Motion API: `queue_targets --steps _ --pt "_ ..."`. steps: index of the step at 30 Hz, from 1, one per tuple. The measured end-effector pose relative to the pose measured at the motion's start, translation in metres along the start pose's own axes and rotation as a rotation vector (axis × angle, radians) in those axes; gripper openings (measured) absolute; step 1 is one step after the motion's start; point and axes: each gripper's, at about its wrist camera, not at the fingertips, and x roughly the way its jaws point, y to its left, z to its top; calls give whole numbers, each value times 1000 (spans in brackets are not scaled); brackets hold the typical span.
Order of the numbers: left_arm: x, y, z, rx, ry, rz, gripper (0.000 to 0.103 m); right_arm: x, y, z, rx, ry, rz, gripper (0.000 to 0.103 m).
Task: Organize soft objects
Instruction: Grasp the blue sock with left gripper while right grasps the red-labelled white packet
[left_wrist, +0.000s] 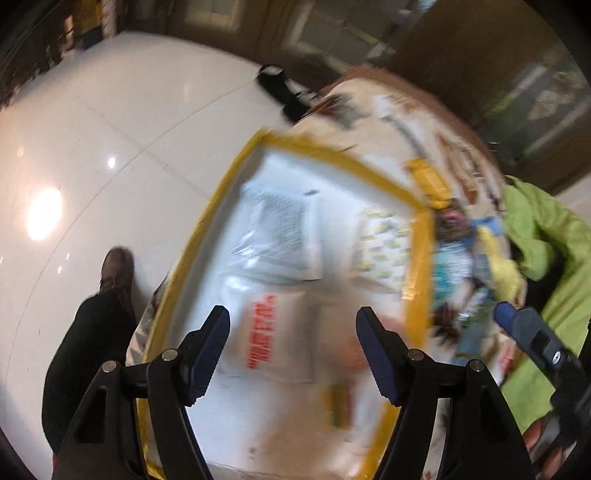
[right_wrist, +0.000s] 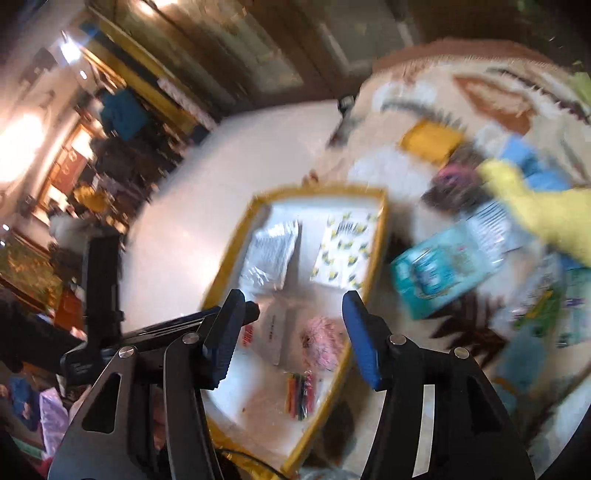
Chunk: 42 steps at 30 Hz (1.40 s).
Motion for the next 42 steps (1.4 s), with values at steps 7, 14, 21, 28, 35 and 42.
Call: queue_targets --steps 7,14,21,28,35,42 --pt "-14 -82 -17 162 0 -127 78 -124 -68 -24 97 -167 -141 55" --pt "30 -149 -47 312 109 -118 78 -169 -138 -76 297 -196 -272 55" --pt "61 -179 -56 378 160 -63 78 -166 -171 -95 428 -182 -311 55" --pt "72 -198 -61 434 167 -20 78 -166 -174 -96 477 -202 -315 55" --pt "75 -202 -68 456 142 9 78 -164 -171 -97 461 -204 -355 55" --pt "71 -206 -70 475 90 39 78 -163 -157 -96 407 -219 -407 55"
